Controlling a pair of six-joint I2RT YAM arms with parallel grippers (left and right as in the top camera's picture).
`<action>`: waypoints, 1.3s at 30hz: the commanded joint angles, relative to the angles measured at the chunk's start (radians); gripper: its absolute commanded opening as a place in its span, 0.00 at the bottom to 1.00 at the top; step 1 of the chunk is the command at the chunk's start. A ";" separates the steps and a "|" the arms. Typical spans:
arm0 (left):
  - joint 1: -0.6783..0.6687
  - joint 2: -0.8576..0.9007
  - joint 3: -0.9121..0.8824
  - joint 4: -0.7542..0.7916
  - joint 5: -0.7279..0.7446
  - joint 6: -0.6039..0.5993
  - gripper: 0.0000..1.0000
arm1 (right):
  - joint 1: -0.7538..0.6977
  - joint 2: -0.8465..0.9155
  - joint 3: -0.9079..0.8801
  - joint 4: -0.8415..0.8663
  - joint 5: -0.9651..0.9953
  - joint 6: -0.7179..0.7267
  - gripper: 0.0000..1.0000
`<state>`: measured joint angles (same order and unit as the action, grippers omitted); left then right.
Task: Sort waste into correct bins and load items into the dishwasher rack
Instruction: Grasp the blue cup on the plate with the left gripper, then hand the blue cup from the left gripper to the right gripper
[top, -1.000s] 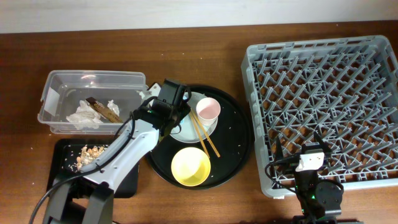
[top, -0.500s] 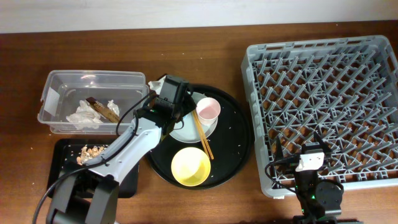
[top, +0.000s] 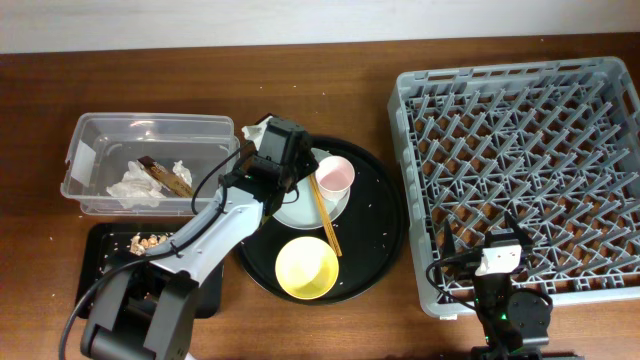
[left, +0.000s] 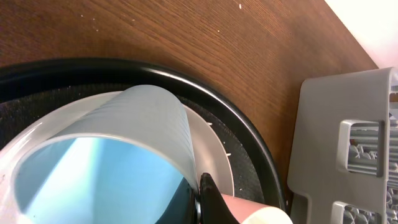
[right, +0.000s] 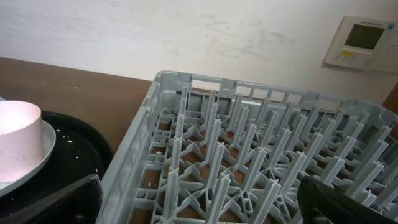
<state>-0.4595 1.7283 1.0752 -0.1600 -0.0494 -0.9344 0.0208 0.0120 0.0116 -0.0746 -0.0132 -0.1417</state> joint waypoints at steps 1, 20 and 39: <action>0.005 -0.028 0.005 -0.016 0.001 0.005 0.01 | -0.003 -0.006 -0.006 -0.003 -0.002 -0.004 0.98; 0.537 -0.486 0.004 -0.034 1.624 0.304 0.01 | -0.002 -0.006 -0.005 0.043 -0.152 0.145 0.98; 0.223 -0.487 0.004 -0.056 1.601 0.304 0.01 | -0.002 0.629 0.845 -0.497 -1.191 0.407 0.98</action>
<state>-0.1875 1.2499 1.0733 -0.2199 1.5570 -0.6472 0.0200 0.6388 0.8383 -0.5751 -1.1656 0.2867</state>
